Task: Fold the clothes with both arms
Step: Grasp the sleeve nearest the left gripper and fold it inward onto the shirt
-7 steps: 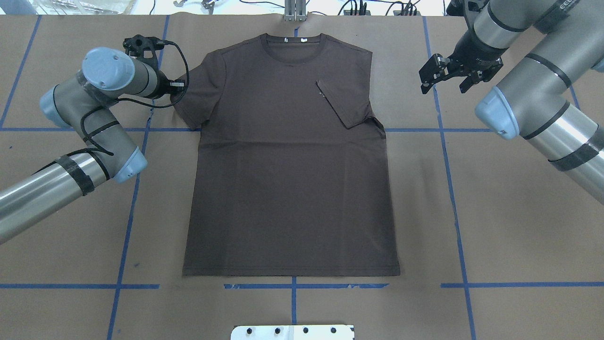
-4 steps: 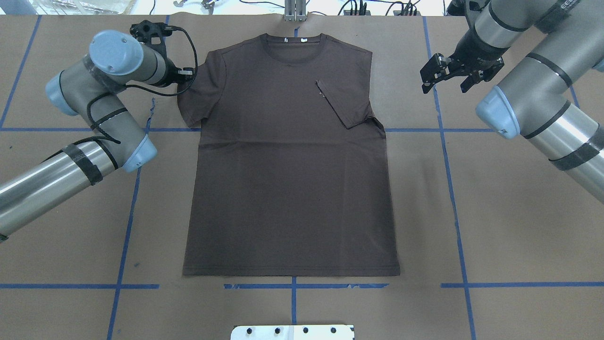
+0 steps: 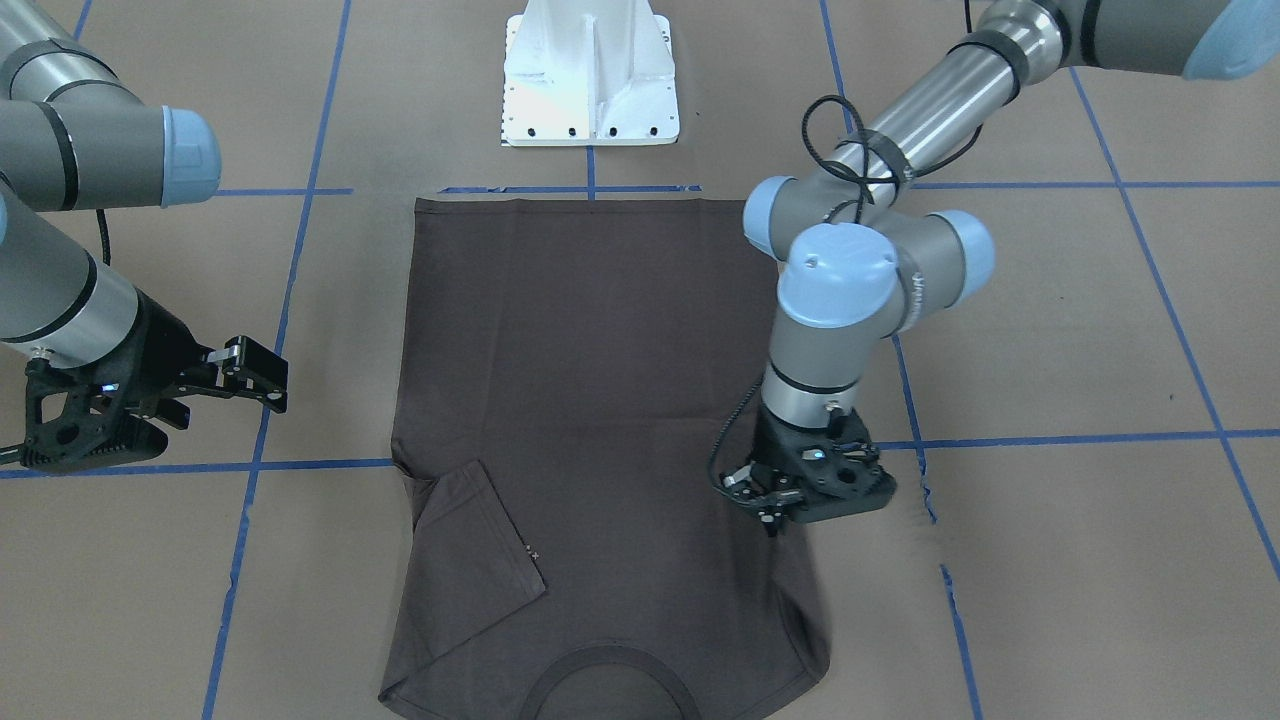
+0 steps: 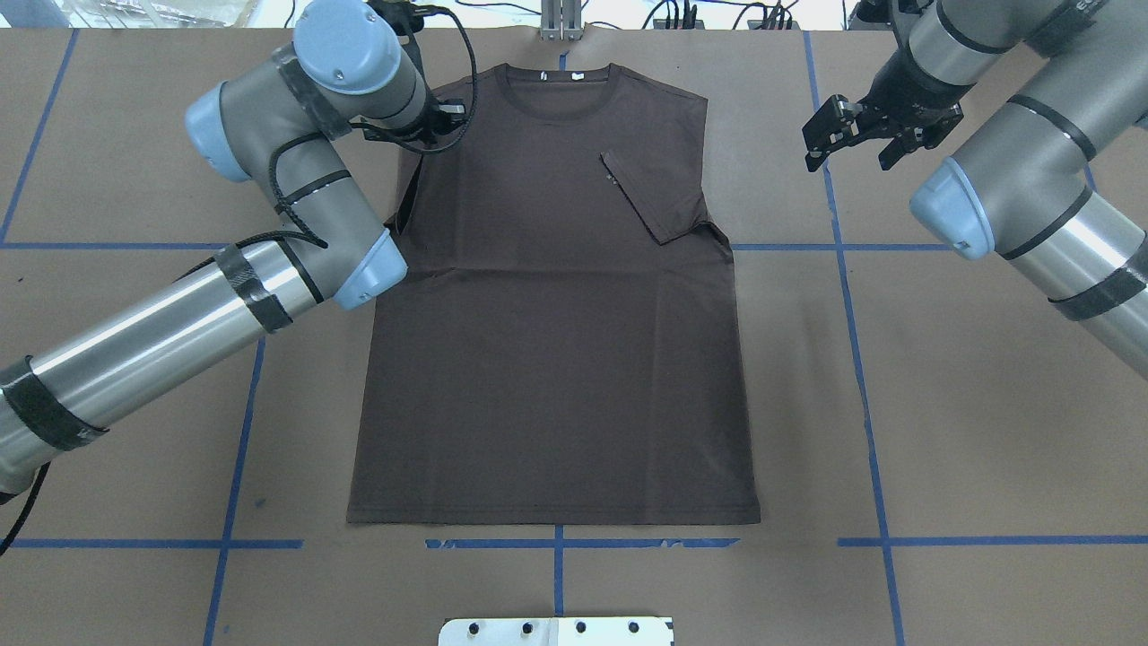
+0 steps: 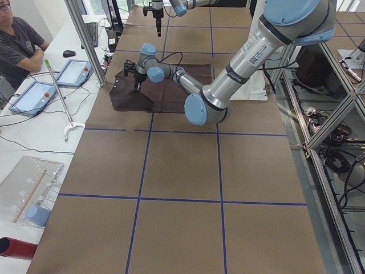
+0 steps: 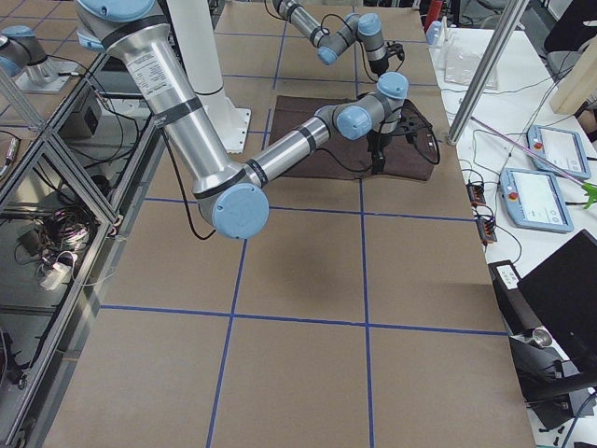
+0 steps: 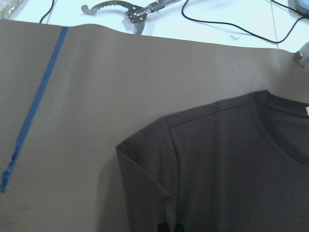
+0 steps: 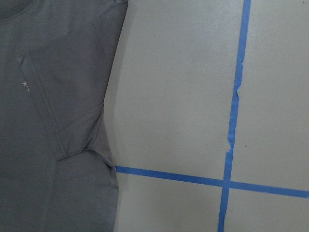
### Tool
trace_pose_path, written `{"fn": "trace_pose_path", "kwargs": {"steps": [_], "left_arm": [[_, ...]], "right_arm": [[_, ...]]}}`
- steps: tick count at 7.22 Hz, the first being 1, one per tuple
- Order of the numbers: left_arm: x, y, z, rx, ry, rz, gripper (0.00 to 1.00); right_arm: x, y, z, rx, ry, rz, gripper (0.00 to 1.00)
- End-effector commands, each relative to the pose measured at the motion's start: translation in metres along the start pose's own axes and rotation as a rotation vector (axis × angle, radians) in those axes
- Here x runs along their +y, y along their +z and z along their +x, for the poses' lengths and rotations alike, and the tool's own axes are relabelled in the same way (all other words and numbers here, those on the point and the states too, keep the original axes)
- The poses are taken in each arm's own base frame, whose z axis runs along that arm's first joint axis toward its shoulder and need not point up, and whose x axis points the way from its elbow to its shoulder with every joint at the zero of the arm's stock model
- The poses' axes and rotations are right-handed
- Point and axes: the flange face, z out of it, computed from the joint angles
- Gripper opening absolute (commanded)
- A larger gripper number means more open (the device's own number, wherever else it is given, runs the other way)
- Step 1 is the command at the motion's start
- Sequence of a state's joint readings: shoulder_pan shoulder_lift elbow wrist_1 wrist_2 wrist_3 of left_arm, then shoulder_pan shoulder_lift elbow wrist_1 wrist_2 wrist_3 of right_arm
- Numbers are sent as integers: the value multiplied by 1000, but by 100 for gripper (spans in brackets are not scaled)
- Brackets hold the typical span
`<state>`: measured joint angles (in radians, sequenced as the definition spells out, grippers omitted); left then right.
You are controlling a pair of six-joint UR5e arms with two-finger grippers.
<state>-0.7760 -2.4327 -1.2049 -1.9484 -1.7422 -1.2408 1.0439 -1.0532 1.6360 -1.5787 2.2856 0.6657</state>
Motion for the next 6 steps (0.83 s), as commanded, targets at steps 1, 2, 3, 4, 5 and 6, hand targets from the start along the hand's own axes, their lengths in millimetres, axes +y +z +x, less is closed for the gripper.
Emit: {"fn": "trace_pose_path", "kwargs": {"steps": [1,2,3,4,5,6], "left_arm": [[18,19,34,39,-27,-15,0],[31,38,42,57,-38,-26,0],[31,40,41,54,-31,-27,55],[31,38,43,65,-23,-25,99],[28,34,45,98,-23,-13,100],[24,26,42,110,-18,-13,100]], "right_arm": [[0,-4,6,1,7,7,100],[0,-4,6,3,10,8,100],[0,-4,6,2,9,7,100],[0,-3,5,2,10,5,100],[0,-3,4,0,12,5,100],[2,-4,6,-5,14,2,100]]}}
